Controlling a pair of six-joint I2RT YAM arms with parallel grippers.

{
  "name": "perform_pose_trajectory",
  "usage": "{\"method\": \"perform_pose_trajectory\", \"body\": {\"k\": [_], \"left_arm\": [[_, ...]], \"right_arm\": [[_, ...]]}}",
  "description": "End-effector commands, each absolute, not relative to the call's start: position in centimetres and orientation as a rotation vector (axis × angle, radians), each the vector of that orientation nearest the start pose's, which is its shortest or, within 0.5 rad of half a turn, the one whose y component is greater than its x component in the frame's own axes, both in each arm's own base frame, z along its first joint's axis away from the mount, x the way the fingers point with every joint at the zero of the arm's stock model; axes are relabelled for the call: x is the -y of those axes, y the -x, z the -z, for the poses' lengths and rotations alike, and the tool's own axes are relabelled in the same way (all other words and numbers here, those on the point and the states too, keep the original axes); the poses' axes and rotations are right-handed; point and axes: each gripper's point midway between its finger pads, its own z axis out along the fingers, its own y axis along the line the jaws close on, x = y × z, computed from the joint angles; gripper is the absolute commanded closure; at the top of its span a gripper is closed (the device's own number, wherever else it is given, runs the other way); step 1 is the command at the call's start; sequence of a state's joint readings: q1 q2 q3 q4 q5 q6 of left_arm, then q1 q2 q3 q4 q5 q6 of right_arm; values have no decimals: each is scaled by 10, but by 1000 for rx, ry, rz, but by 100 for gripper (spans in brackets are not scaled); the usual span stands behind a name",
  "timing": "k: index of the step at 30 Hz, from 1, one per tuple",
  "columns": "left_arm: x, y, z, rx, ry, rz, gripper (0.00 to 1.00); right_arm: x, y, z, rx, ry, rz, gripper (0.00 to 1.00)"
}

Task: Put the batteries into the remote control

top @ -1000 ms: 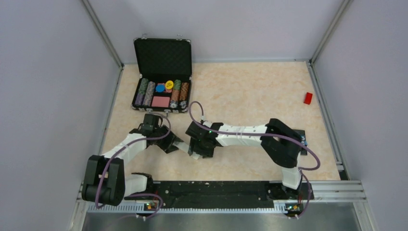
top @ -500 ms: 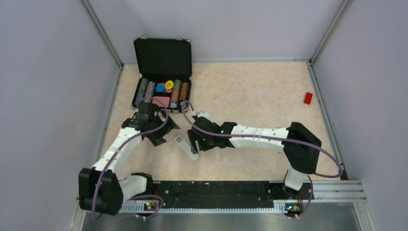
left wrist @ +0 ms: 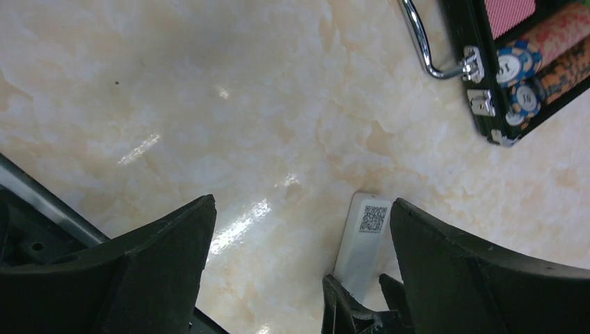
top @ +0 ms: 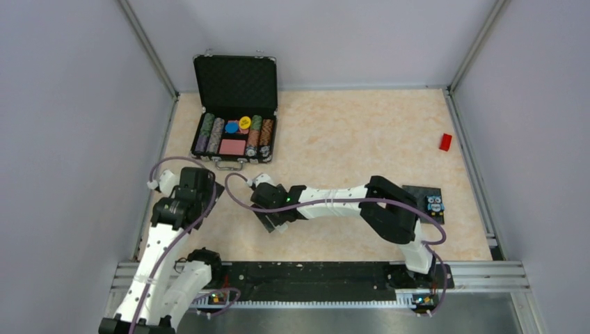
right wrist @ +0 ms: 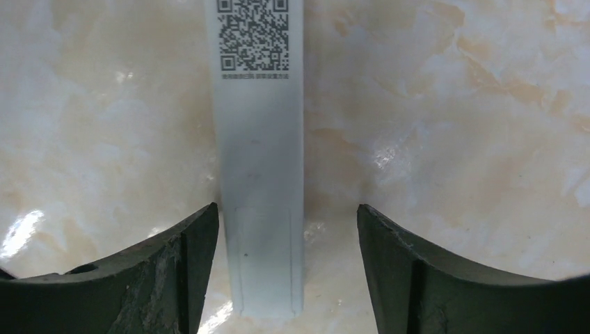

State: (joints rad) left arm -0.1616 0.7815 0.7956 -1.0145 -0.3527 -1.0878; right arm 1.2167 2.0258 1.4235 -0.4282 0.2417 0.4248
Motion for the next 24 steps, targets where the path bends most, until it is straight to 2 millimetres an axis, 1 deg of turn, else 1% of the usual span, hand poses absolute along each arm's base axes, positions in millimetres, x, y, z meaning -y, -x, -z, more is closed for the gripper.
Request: {"method": "perform_pose_trajectory", "body": {"k": [1,2,4,6,7,8,9,11,15,17,18,19,21,24], "left_arm": [[-20,-180,-143,-1961,1402,-10,1],[-21,-180,-144,-1940,1412,-1,1],[-23,-180,-149,-1904,1417,10,1],[-24,-183,-153,-1883,1412,18,1],[-25,-184,-154,-1876,1414,20,1],[-25,-184,-155,-1871,1418,22,1],[-25,-185,-156,-1866,1422,24,1],[-25,-185,-154,-1862,1433,23,1],[-23,-185,-150,-1866,1442,35,1],[-20,-187,-148,-1880,1434,50,1],[-18,-189,-147,-1891,1420,62,1],[-15,-191,-147,-1905,1404,82,1],[-7,-195,-147,-1941,1361,125,1],[7,-204,-153,-1977,1262,225,1]], "right_arm": [[-441,-201,-37,-2332,945,-273,34],[-437,-203,-35,-2334,933,-245,41],[-430,-210,-37,-2326,886,-196,55],[-420,-216,-40,-2318,840,-169,67],[-413,-219,-42,-2317,815,-156,72],[-408,-222,-49,-2310,788,-156,75],[-400,-225,-52,-2307,766,-147,76],[-378,-232,-58,-2312,694,-119,77],[-325,-244,-70,-2328,536,-72,77],[-298,-248,-71,-2333,480,-34,77],[-284,-254,-71,-2338,448,-17,76],[-272,-256,-68,-2346,433,-4,75],[-257,-260,-62,-2351,443,-16,72],[-247,-264,-55,-2354,466,-67,71]]}}
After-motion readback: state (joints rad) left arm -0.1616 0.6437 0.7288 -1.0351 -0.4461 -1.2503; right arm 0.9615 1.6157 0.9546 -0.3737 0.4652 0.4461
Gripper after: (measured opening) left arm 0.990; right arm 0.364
